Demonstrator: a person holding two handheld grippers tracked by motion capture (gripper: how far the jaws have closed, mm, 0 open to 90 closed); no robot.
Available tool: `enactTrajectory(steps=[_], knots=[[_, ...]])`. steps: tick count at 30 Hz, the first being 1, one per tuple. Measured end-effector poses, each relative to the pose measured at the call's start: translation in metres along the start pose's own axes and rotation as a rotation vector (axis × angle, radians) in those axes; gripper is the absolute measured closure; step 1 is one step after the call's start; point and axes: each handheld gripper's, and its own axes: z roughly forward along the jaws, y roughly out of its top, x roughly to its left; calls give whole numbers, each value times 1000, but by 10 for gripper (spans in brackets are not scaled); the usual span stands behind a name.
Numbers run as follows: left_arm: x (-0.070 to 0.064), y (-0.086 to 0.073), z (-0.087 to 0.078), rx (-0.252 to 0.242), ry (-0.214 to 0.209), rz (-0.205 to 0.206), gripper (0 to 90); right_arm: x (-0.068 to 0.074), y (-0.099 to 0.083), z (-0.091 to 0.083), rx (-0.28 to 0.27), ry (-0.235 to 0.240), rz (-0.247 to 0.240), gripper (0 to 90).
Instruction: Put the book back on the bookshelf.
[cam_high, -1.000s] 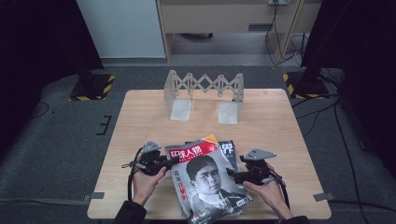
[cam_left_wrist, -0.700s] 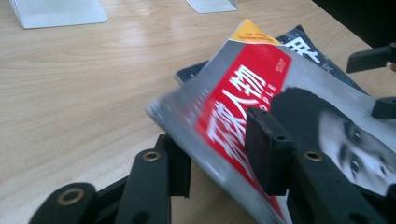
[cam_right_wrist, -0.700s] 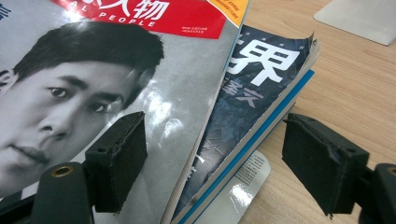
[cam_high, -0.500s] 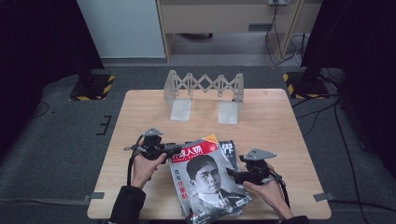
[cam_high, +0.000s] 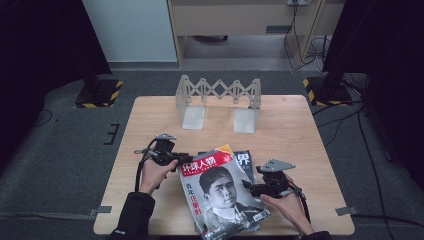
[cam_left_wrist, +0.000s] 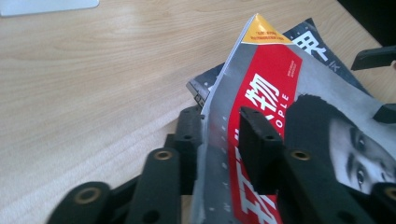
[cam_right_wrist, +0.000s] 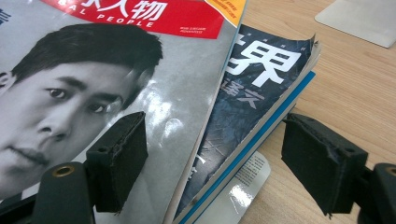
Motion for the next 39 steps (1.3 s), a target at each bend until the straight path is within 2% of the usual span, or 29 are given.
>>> enactTrajectory(steps=[7, 11, 15, 18, 21, 25, 28, 29, 30, 33, 39], knots=[[-6, -25, -11, 0, 2, -9, 677, 2, 1, 2, -4, -8, -8, 226], [-3, -38, -10, 2, -8, -19, 652, 3, 1, 2, -8, -13, -16, 226], [-2, -37, -8, 18, -23, -7, 616, 4, 2, 1, -3, -16, -14, 226], [-4, -36, -4, 54, -31, 22, 508, 7, 0, -8, -14, -19, -14, 218], [-5, -36, -1, 65, -40, 38, 475, 7, -3, -13, -14, -22, -16, 212], [-5, -37, -1, 68, -43, 42, 462, 9, -10, -17, 7, -34, -5, 200], [-2, -39, -1, 65, -63, 40, 458, 8, -10, -17, 9, -32, 1, 201], [-1, -39, -1, 66, -59, 43, 451, 8, -9, -16, 10, -34, -10, 202], [0, -38, -1, 66, -53, 57, 407, 9, -9, -16, 8, -38, -16, 202], [4, -36, -1, 74, -47, 63, 383, 8, -9, -15, 7, -33, -14, 201], [5, -37, 2, 97, -83, 71, 346, 8, -9, -14, 4, -29, -15, 201]])
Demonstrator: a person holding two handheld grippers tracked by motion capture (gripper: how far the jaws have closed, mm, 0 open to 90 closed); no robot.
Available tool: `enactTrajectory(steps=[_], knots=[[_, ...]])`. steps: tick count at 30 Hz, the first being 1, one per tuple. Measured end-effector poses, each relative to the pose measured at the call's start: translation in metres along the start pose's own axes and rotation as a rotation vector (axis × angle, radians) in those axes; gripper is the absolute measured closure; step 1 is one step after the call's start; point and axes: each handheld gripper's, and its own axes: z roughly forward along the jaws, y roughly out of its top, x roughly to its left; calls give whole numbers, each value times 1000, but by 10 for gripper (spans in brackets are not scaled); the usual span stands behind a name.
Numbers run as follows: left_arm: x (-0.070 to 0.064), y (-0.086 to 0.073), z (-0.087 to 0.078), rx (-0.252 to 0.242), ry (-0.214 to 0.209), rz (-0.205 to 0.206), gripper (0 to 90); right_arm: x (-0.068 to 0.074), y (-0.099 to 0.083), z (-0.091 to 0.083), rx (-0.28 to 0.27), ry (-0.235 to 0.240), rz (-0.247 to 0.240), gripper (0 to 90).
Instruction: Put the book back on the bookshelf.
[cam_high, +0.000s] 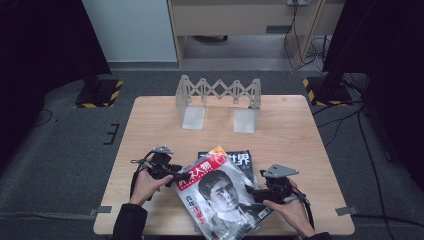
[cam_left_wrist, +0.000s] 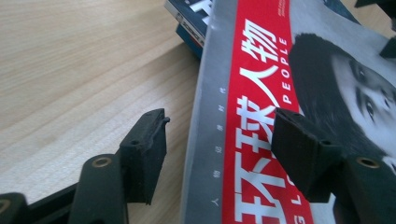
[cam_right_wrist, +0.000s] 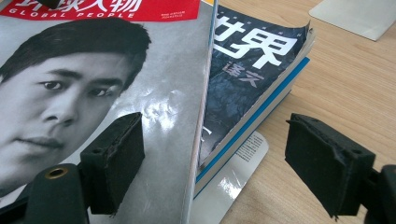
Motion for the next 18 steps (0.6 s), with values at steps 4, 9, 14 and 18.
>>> enactTrajectory(steps=[4, 9, 14, 18], knots=[[-5, -4, 3, -8, -27, -7, 341, 1, 1, 2, -2, 1, -1, 201], [-7, -9, 2, -19, -26, -12, 324, 1, 2, 4, -4, 3, -9, 201], [-3, -12, -1, -14, -38, -24, 321, 0, 2, 5, -7, 12, 2, 200], [-4, -12, 0, -7, -45, -28, 328, 1, 2, 6, -8, 11, -2, 200]])
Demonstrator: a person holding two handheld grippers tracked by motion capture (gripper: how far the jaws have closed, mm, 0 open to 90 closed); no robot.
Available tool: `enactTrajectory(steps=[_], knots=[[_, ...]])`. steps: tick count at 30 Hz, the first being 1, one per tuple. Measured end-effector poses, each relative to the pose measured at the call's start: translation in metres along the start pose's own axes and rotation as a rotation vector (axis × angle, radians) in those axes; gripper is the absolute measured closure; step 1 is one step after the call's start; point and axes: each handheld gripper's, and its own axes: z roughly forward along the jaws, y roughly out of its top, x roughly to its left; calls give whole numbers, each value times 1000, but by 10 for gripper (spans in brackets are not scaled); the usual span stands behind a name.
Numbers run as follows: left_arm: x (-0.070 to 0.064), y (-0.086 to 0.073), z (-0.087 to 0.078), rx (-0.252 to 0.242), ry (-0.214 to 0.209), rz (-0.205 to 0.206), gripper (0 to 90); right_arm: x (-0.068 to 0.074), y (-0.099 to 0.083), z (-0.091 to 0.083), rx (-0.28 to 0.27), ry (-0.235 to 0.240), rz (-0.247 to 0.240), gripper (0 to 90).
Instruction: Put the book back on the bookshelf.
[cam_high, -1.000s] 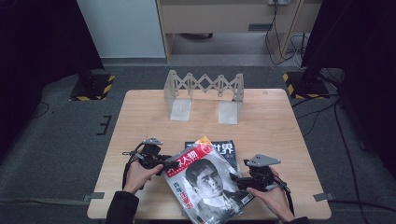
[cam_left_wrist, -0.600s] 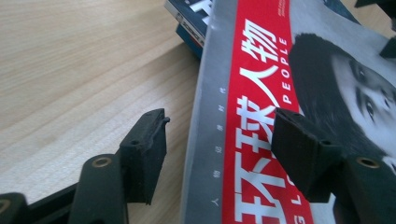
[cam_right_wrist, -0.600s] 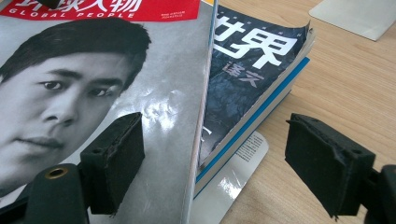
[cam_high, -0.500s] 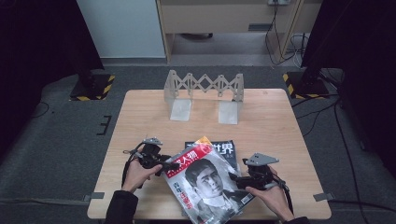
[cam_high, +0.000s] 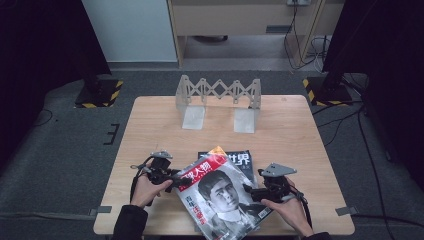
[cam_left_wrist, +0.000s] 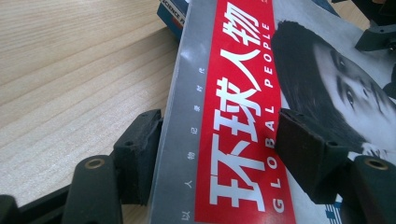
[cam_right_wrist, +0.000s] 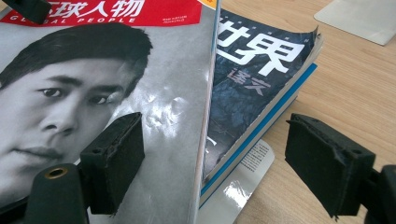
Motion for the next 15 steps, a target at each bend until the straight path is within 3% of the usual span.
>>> enactTrajectory(steps=[6, 15], knots=[[-10, -1, -10, 14, 30, -1, 394, 0, 0, 0, -1, -2, -3, 201], [-18, -5, -22, -20, 0, -30, 438, 4, 1, 2, -10, -4, -14, 203]])
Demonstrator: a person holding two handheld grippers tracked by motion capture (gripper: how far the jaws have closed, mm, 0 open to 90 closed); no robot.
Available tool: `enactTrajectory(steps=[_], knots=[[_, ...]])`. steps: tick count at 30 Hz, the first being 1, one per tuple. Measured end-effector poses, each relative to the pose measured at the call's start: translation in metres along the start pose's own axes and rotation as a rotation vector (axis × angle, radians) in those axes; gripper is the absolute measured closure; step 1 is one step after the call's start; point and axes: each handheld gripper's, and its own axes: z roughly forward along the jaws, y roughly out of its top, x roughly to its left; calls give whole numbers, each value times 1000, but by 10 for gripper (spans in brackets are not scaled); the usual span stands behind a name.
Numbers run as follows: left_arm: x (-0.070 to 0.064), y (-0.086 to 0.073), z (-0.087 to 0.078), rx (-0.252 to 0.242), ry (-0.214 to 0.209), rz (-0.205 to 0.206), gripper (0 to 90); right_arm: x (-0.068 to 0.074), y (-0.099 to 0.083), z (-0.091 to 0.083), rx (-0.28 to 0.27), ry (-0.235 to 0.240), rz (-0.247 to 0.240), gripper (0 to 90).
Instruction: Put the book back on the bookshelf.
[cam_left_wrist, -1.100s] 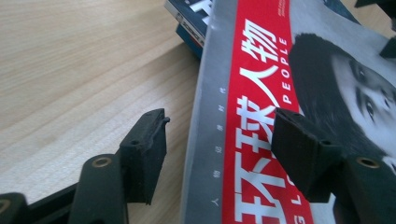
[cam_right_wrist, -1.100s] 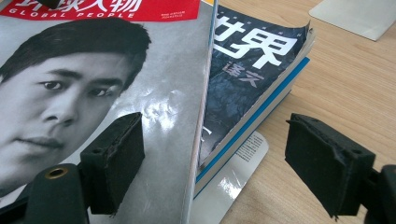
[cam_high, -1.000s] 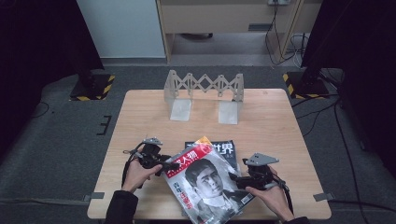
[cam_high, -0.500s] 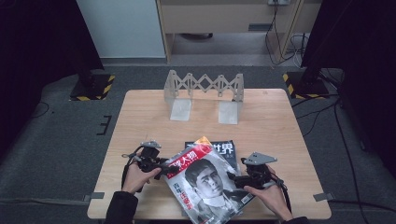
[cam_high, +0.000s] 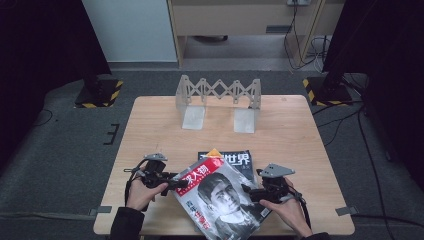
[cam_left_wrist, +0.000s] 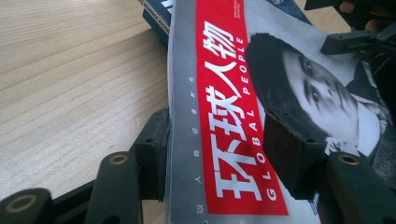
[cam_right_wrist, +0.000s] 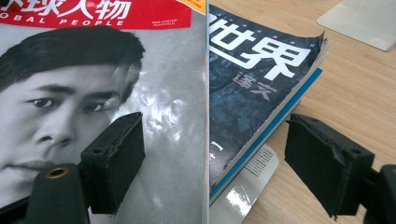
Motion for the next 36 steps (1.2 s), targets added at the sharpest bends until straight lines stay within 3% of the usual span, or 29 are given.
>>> enactTrajectory(steps=[4, 7, 14, 19, 22, 26, 29, 36], knots=[[5, -4, 7, 31, 21, 4, 447, 0, -1, 0, -3, 4, 2, 204], [9, -5, 9, 21, -2, -3, 447, 0, 0, 0, -5, 1, -5, 204], [17, -7, 17, 12, -33, 12, 319, 0, 0, 0, -2, 5, -5, 204], [19, -8, 22, 16, -66, 1, 284, 0, 0, 0, -1, 7, -2, 204], [15, -8, 22, 30, -85, 1, 321, 0, 0, 0, -1, 8, -2, 204], [7, -5, 14, 40, -53, 16, 370, -1, 0, 1, -1, 9, -5, 203], [3, -4, 6, 13, -73, 9, 418, 0, 0, 1, -2, 9, -9, 203], [-11, 4, -6, -62, -129, -4, 432, 0, 0, 1, -5, 10, -13, 204]])
